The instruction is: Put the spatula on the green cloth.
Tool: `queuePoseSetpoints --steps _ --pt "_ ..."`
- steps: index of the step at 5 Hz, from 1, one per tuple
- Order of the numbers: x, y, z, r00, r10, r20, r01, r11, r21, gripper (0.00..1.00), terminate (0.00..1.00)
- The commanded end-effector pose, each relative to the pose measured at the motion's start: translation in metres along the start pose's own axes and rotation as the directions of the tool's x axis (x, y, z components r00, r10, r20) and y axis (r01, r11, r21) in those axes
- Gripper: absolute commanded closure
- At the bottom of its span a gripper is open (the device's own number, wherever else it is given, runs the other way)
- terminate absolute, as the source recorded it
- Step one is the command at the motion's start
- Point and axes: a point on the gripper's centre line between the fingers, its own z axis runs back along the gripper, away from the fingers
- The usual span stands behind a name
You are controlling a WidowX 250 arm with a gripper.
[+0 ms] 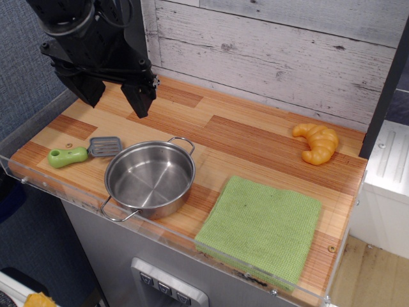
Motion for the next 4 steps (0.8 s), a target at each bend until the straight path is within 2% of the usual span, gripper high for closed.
queuePoseSetpoints --steps 1,2,3,4 --pt "0.0 0.0 0.0 1.0 0.0 0.0 0.0 1.0 0.0 0.0 0.0" --pt "0.001 0.004 -0.002 0.996 -0.089 0.017 0.09 0.995 -0.03 0.0 0.0" --pt "-0.002 -0.001 -0.002 0.981 -0.196 -0.009 0.195 0.977 -0.089 0.0 0.0" --pt "-0.011 -0.004 -0.003 0.942 -0.333 -0.043 0.324 0.935 -0.145 0.0 0.0"
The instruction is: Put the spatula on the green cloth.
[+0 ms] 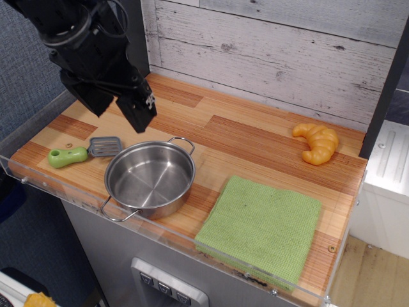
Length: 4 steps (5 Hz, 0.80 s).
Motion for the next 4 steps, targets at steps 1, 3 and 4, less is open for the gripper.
queuePoseSetpoints --steps 1,3,4 --pt "-0.003 0.006 0.001 0.93 -0.361 -0.066 0.353 0.929 -0.107 0.0 0.0" --pt "0.005 0.061 0.001 0.814 -0.579 -0.045 0.574 0.814 -0.09 0.0 0.0" --pt "-0.009 0.097 0.008 0.835 -0.545 -0.078 0.545 0.838 -0.03 0.0 0.0"
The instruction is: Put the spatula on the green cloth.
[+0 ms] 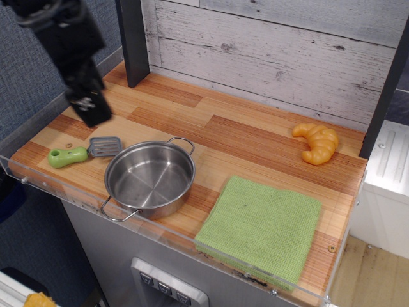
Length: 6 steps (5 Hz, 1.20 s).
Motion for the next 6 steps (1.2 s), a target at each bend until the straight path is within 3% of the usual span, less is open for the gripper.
queuePoseSetpoints --steps 1,2,3,6 --pt "-0.053 0.035 0.021 0.997 0.074 -0.018 -0.071 0.989 0.132 0.0 0.0" --pt "-0.07 0.033 0.008 0.992 0.127 -0.018 -0.122 0.976 0.181 0.0 0.0" --pt "-0.067 0.026 -0.011 0.993 0.109 -0.046 -0.098 0.977 0.188 0.0 0.0" --pt "-0.049 0.019 -0.047 0.99 0.055 -0.133 -0.034 0.987 0.155 0.0 0.0"
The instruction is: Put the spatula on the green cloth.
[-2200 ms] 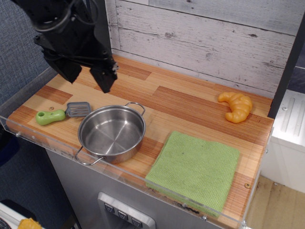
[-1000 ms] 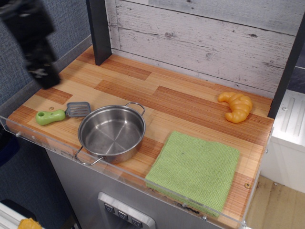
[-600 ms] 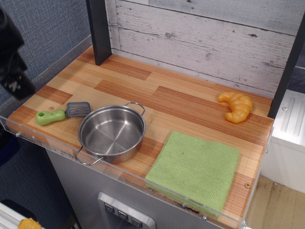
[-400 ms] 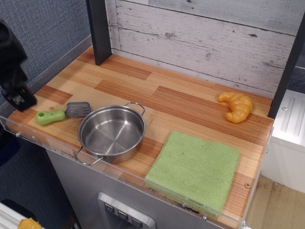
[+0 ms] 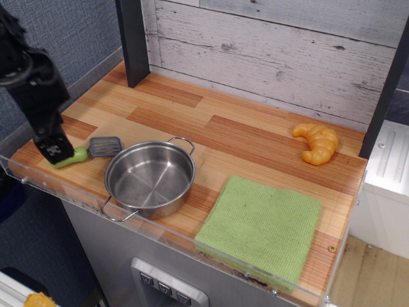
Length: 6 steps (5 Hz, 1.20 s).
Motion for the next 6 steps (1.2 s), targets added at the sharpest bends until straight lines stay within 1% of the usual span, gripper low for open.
queuePoseSetpoints --steps 1,3,4,5,6 --pt "0.005 0.003 -0.012 0.999 -0.021 -0.031 0.021 1.0 -0.003 0.0 0.0" --pt "-0.006 0.015 -0.035 0.997 0.002 -0.082 -0.005 0.999 -0.04 0.0 0.0" --pt "-0.007 0.019 -0.041 0.997 0.018 -0.08 -0.021 0.999 -0.046 0.0 0.0" --pt "-0.007 0.019 -0.041 0.998 0.028 -0.054 -0.03 0.999 -0.042 1.0 0.0" --pt "-0.007 0.018 -0.041 0.998 0.034 -0.044 -0.036 0.998 -0.049 1.0 0.0"
